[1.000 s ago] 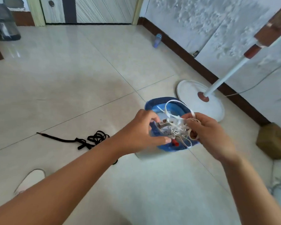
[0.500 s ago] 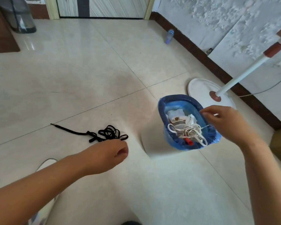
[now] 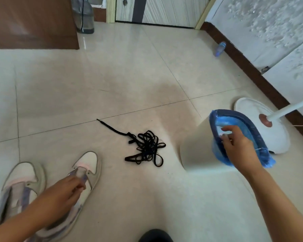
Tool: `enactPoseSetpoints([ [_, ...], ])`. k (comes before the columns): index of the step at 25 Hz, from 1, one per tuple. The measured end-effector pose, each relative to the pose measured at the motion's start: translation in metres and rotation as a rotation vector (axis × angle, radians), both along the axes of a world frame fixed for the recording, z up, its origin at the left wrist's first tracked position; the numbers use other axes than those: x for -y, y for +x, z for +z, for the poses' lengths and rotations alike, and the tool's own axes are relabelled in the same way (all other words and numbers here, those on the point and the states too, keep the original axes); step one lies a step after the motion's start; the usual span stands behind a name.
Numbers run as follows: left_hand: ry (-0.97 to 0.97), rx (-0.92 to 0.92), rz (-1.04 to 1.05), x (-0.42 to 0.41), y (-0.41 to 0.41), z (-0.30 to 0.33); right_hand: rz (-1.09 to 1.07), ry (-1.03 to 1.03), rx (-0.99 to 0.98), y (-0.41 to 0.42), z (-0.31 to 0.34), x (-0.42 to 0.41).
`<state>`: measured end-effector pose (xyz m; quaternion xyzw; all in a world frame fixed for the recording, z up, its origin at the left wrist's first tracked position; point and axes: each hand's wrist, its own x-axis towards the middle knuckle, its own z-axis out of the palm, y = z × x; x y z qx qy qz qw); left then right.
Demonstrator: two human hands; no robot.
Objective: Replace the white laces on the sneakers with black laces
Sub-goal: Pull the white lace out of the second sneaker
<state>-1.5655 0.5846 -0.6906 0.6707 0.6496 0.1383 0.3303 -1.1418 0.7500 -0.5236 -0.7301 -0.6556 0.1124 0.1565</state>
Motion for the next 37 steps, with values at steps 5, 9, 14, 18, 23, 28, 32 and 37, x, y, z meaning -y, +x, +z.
enactPoseSetpoints([
  [5, 0.058, 0.105, -0.012, -0.022, 0.021, 0.006, -0.058, -0.397, 0.273, 0.043, 0.015, -0.011],
  [9, 0.087, 0.078, -0.082, -0.026, 0.033, 0.002, -0.074, -0.389, -0.076, 0.071, 0.032, -0.004],
  [14, 0.05, 0.1, -0.172, -0.037, 0.055, 0.008, 0.031, -0.408, -0.072, 0.098, 0.045, 0.019],
  [18, 0.057, 0.124, -0.215, -0.046, 0.062, 0.0, 0.002, -0.361, 0.028, 0.103, 0.037, 0.013],
  [23, 0.015, 0.137, -0.248, -0.046, 0.065, 0.001, 0.071, -0.465, 0.249, 0.085, 0.024, -0.009],
  [28, -0.021, 0.079, -0.233, -0.041, 0.055, -0.012, 0.035, -0.225, 0.118, 0.07, 0.016, -0.01],
  [32, -0.013, 0.024, -0.236, -0.038, 0.049, 0.0, 0.018, -0.248, 0.106, 0.071, 0.011, 0.004],
  [37, -0.026, -0.042, -0.172, -0.042, 0.049, 0.014, 0.105, 0.145, 0.041, 0.003, 0.044, 0.011],
])
